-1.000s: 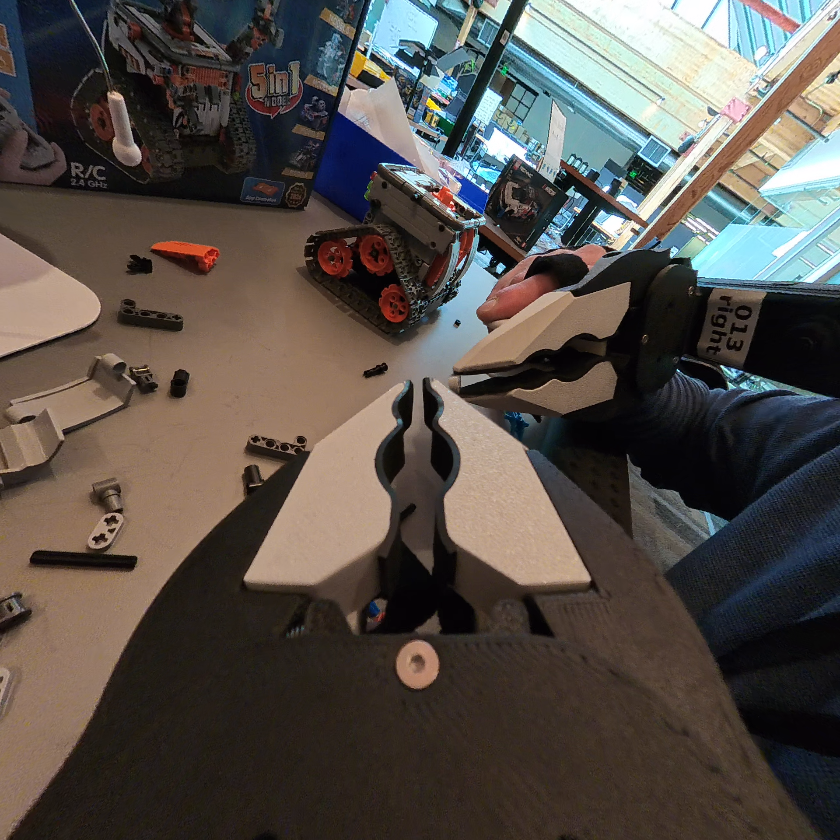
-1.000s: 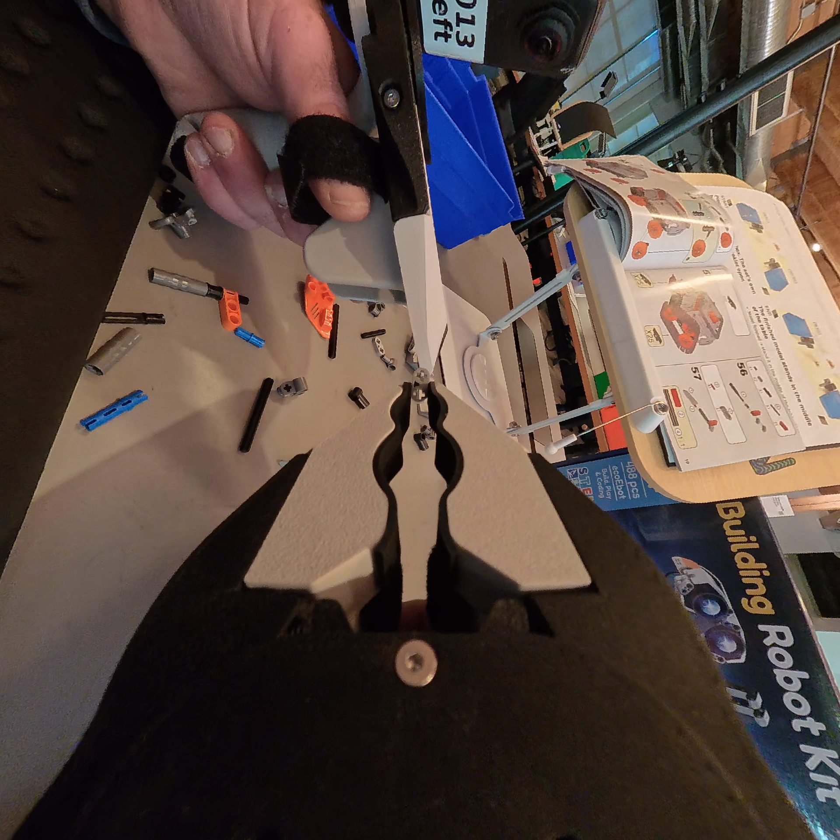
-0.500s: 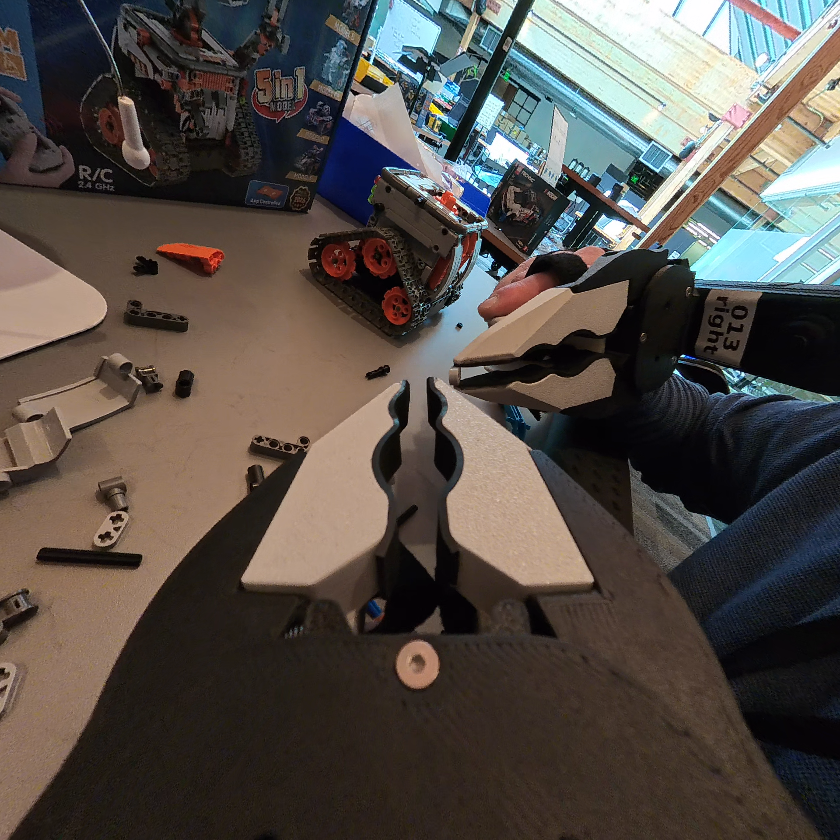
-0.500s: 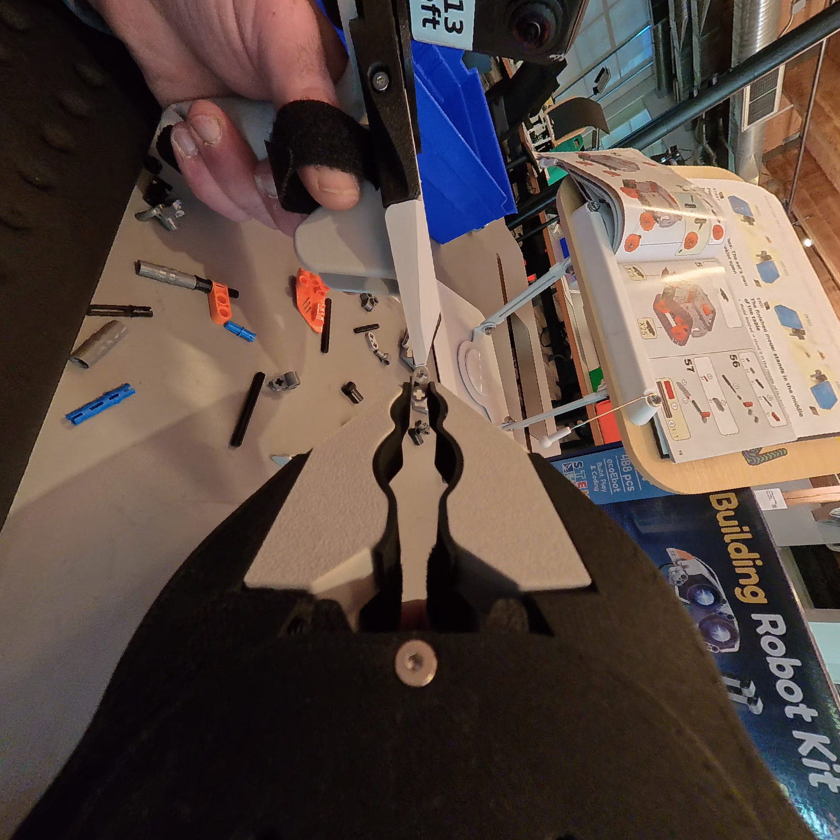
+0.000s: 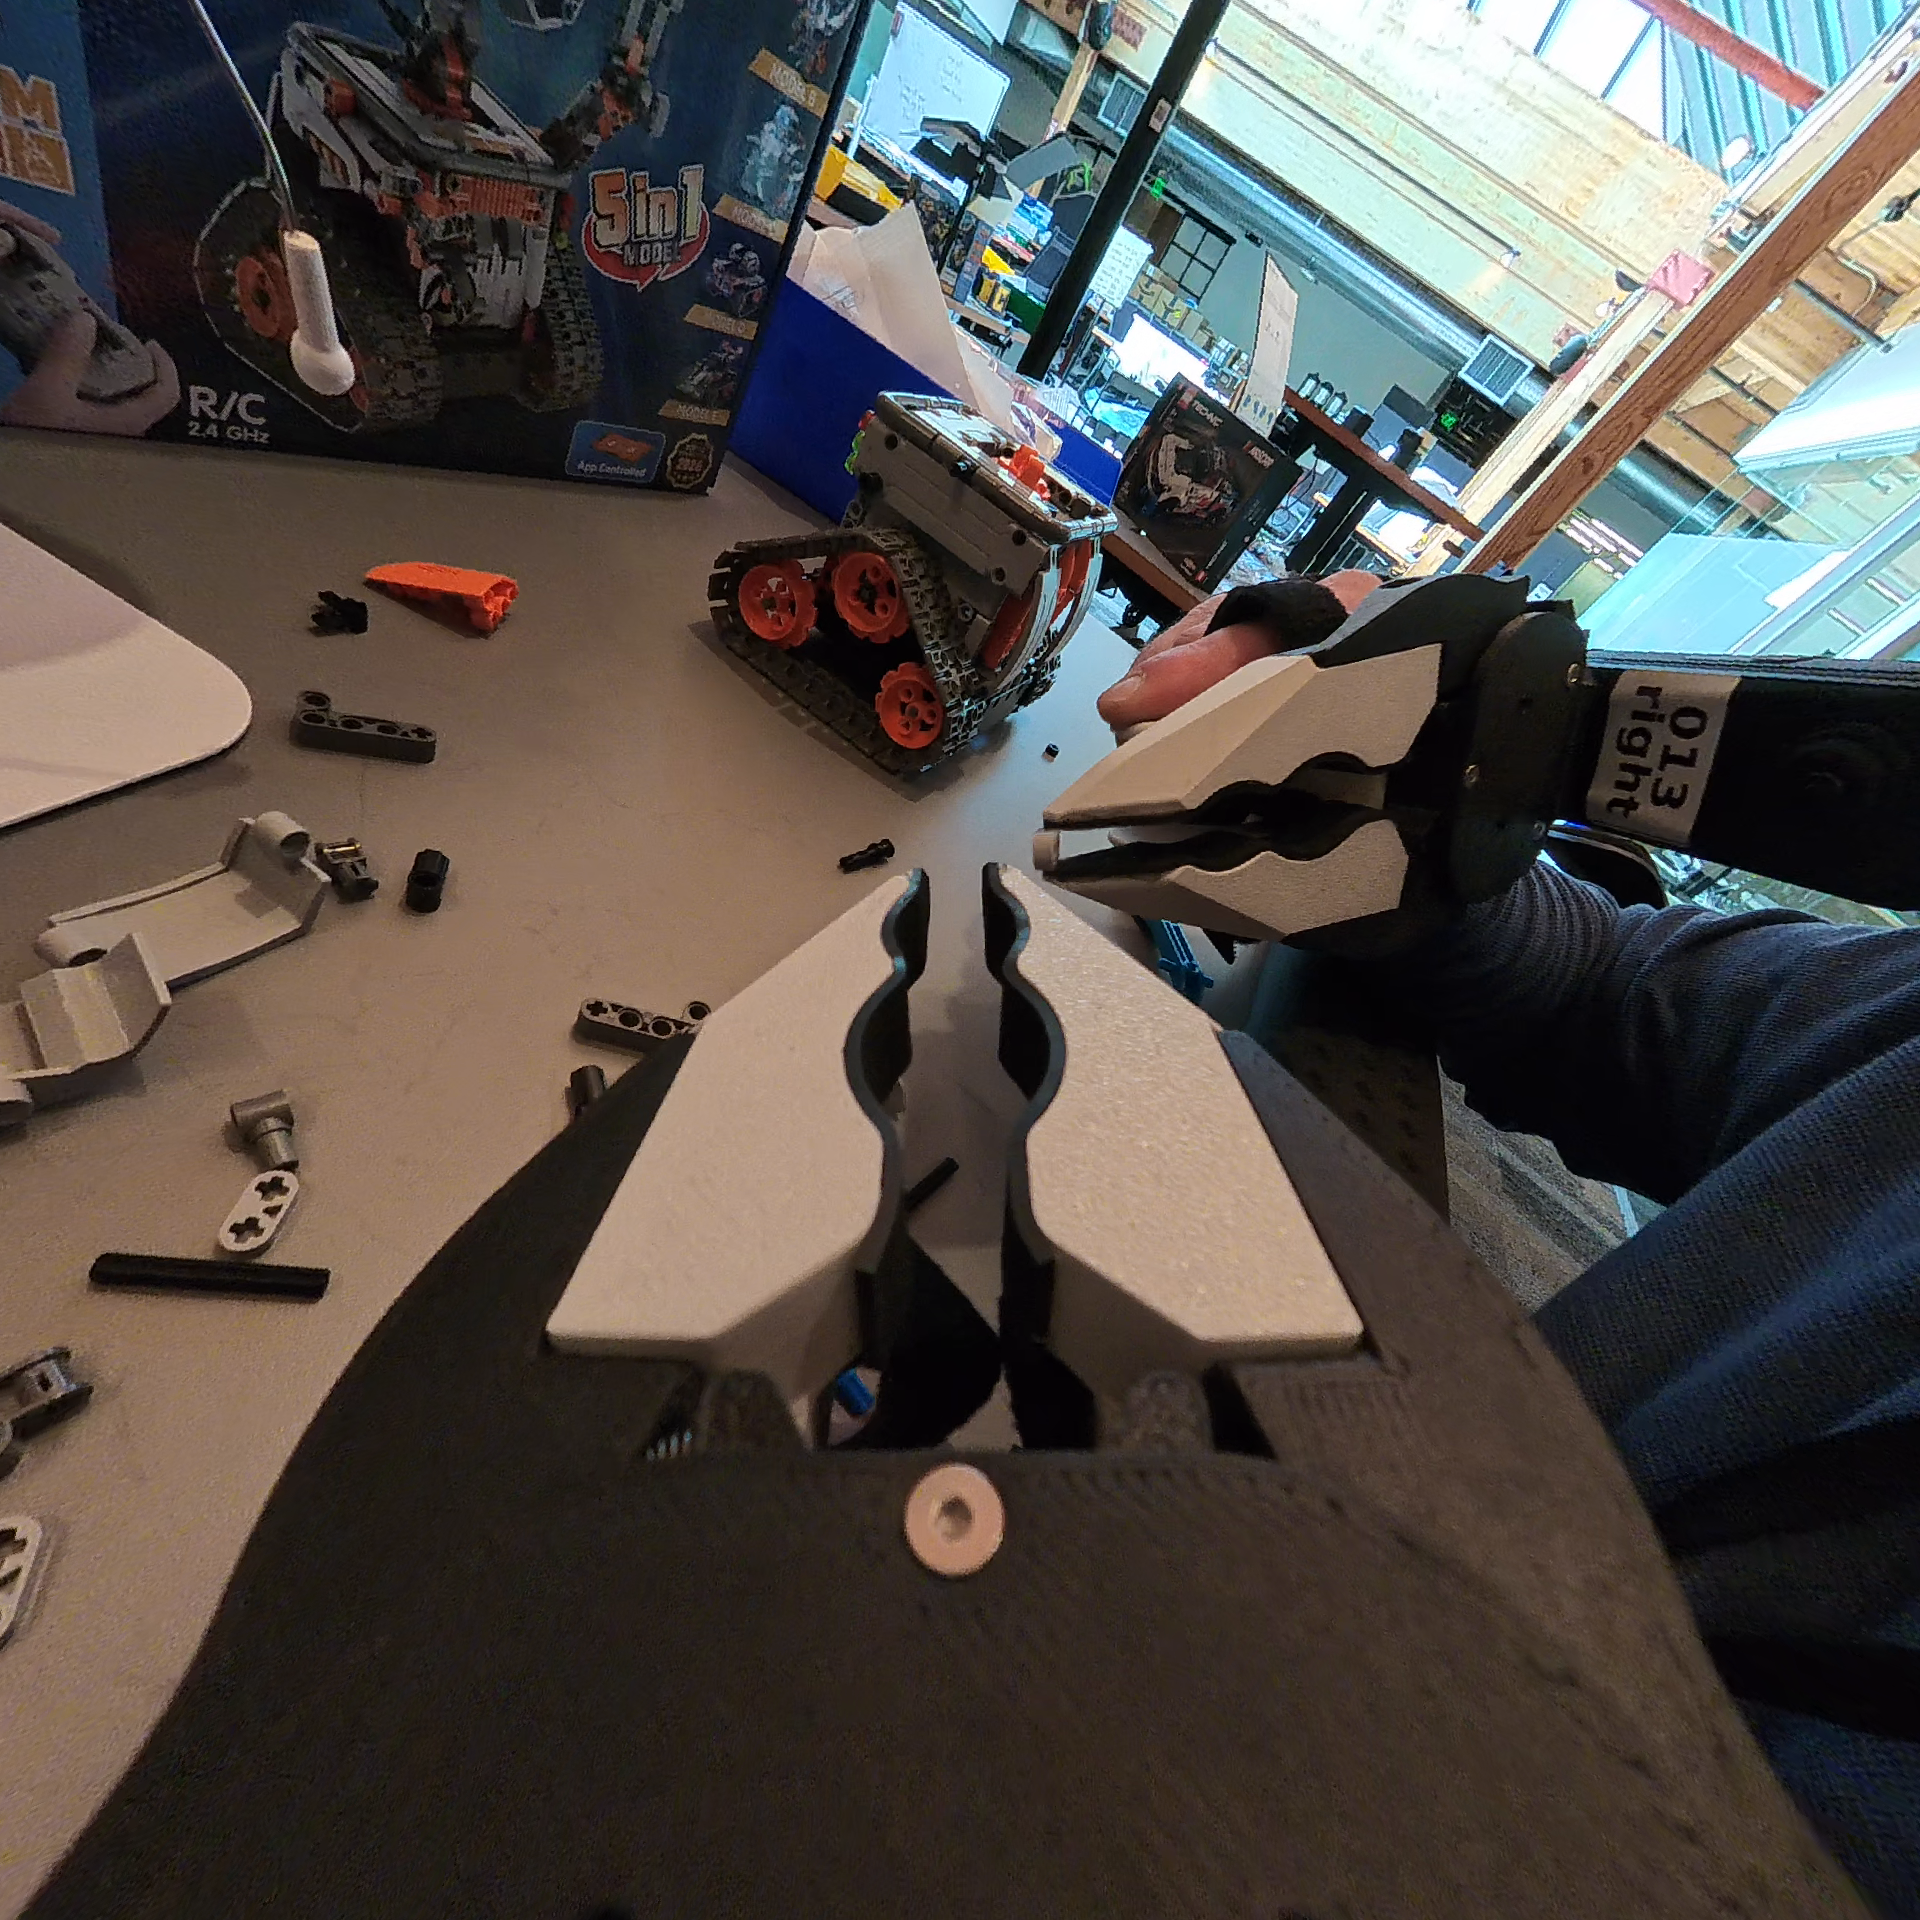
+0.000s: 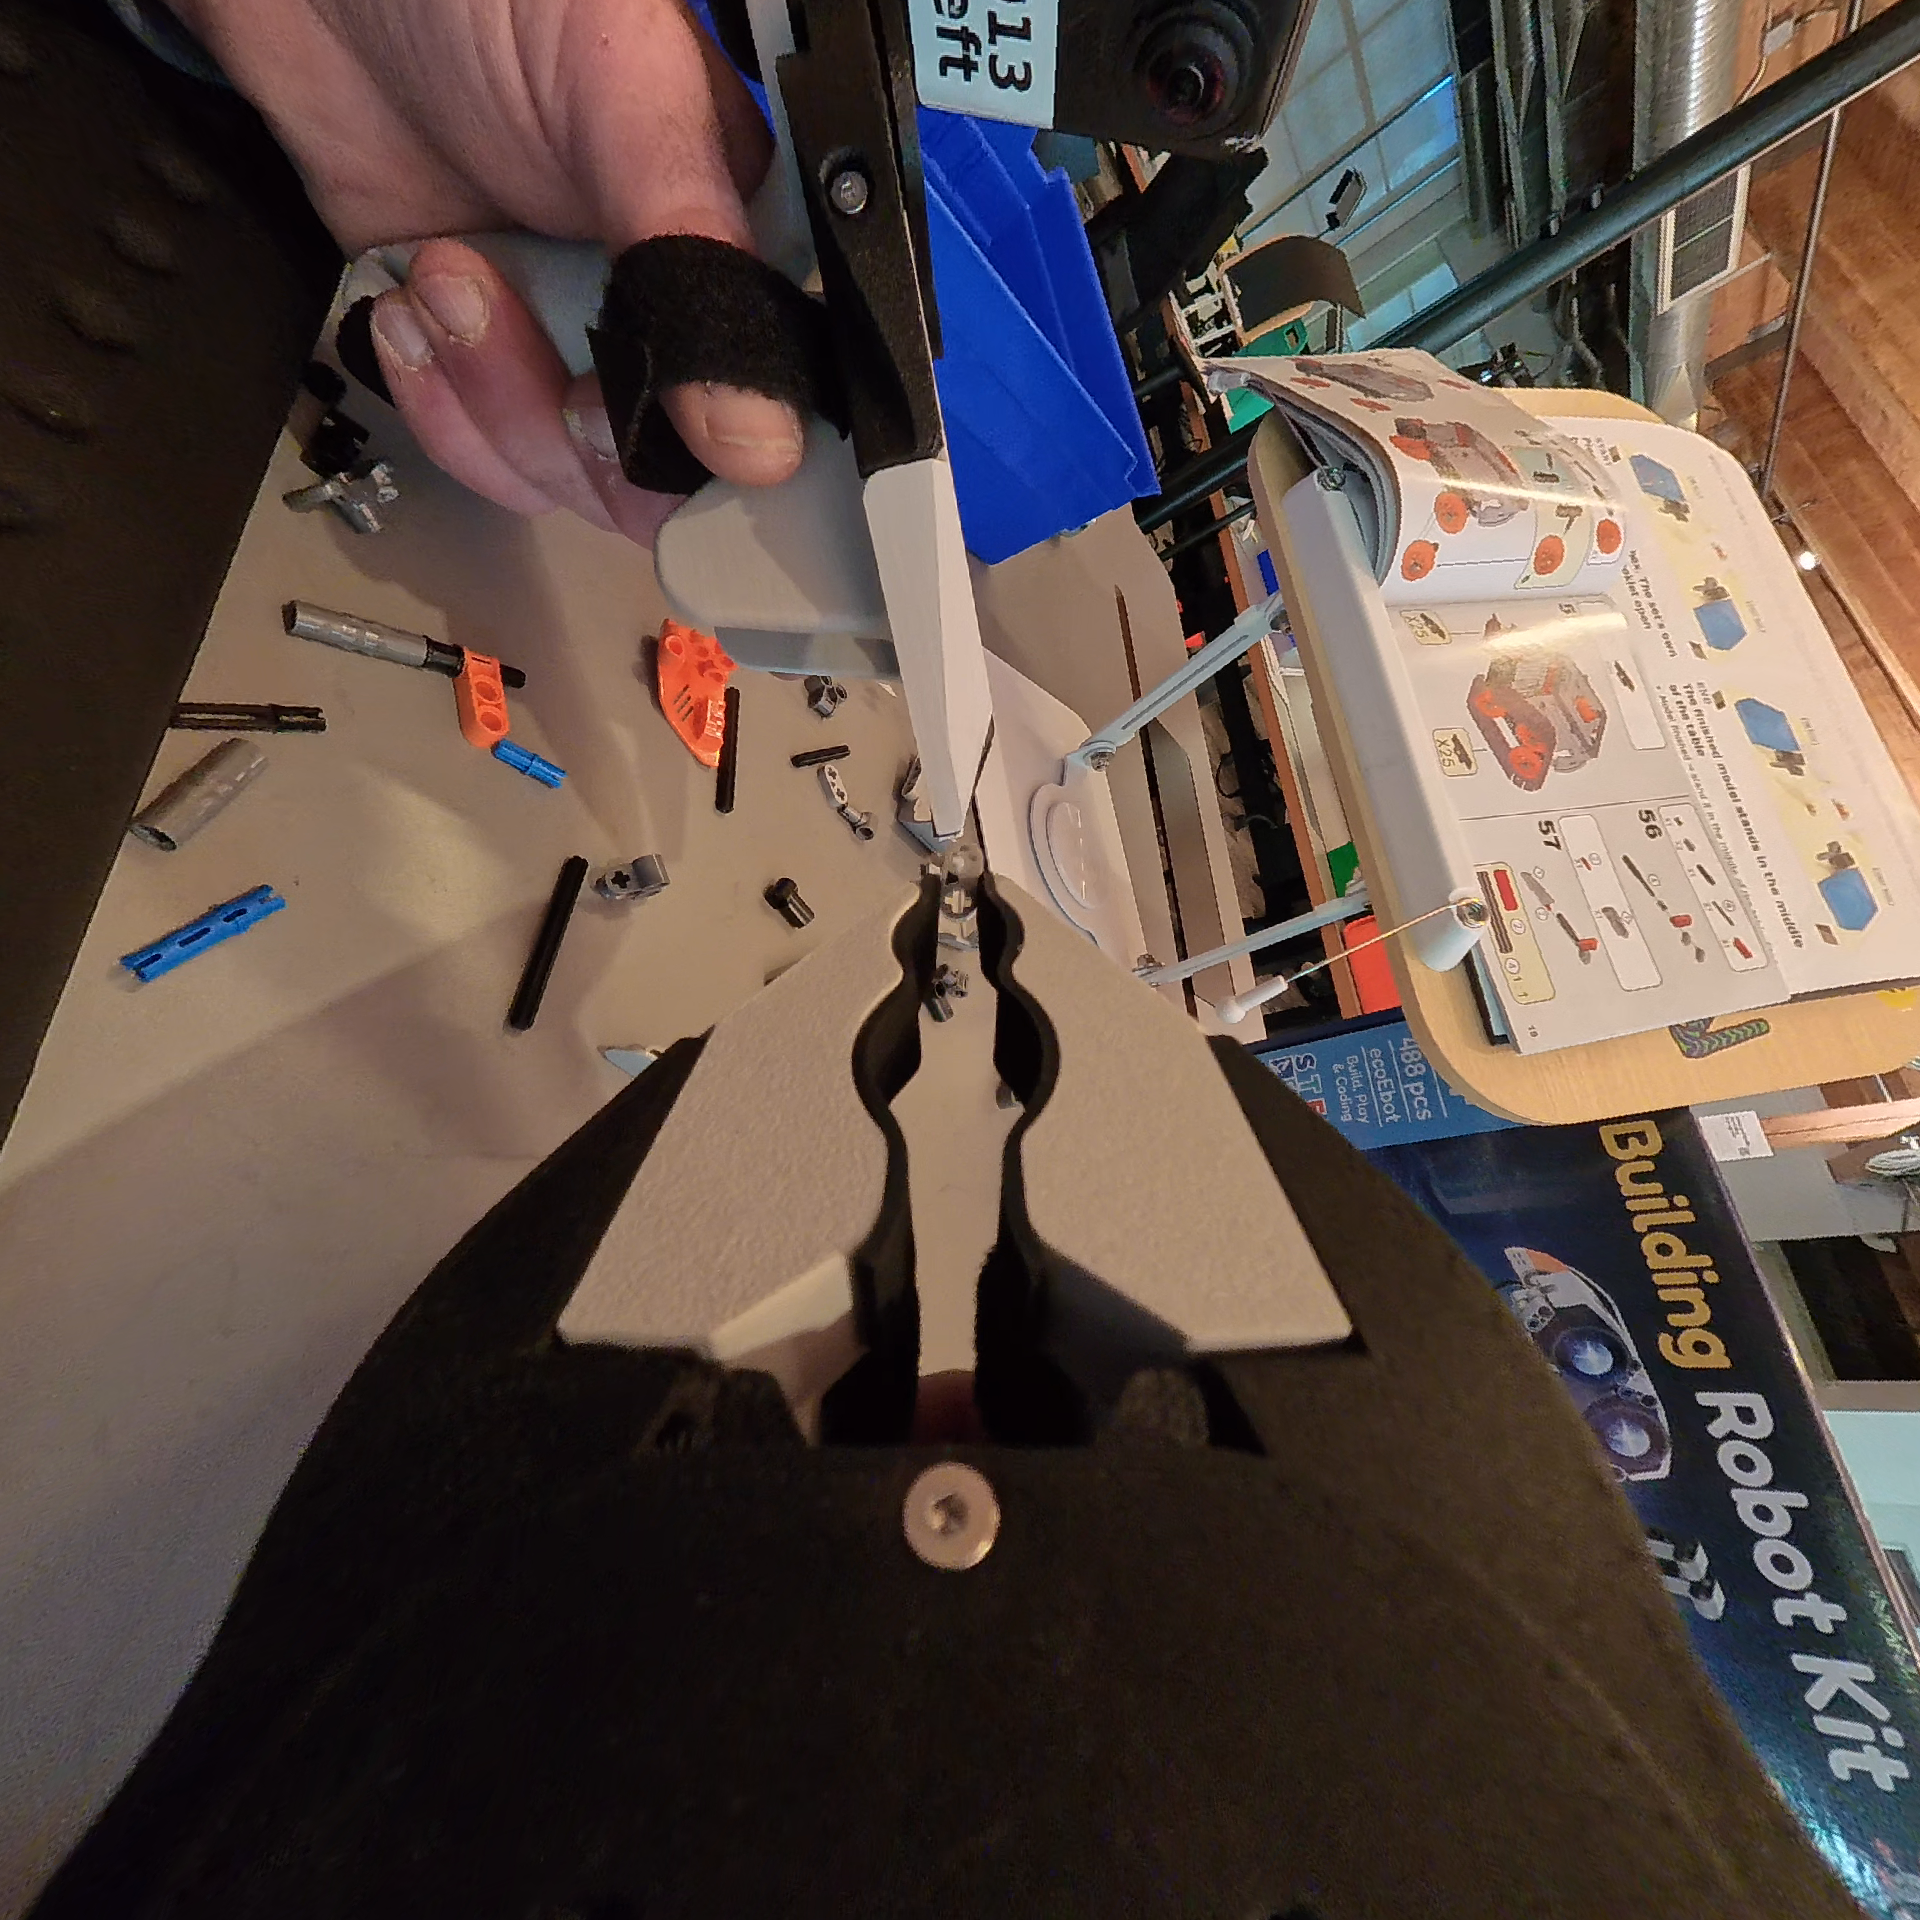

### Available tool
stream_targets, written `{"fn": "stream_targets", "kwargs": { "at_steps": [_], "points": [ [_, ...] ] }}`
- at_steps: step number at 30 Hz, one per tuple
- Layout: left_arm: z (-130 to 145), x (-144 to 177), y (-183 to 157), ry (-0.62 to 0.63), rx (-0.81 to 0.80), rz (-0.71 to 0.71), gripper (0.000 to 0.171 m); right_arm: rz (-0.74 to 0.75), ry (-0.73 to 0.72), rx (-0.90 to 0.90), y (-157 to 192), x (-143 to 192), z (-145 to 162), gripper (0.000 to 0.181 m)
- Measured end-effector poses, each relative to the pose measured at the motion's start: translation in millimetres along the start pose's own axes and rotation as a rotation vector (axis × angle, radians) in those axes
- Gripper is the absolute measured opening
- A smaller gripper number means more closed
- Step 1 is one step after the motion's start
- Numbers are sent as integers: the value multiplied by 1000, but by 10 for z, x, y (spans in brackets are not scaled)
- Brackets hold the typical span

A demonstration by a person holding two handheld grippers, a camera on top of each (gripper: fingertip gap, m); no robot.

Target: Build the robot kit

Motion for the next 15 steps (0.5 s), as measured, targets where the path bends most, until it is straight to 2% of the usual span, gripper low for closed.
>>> {"fn": "stream_targets", "kwargs": {
  "at_steps": [15],
  "points": [
    [-10, -26, -2, -25, 17, 12, 10, 30, -10, -20, -54, 25, 10, 4]
  ]
}}
Point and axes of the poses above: each gripper's, where its closed fingertips meet, x back along the fingers, z out of its underside, y = z × x across the jaws, the point moved 10 cm from there along x, back along the fingers, and after that the axes turned 8 degrees about z, right-handed, at the moved point
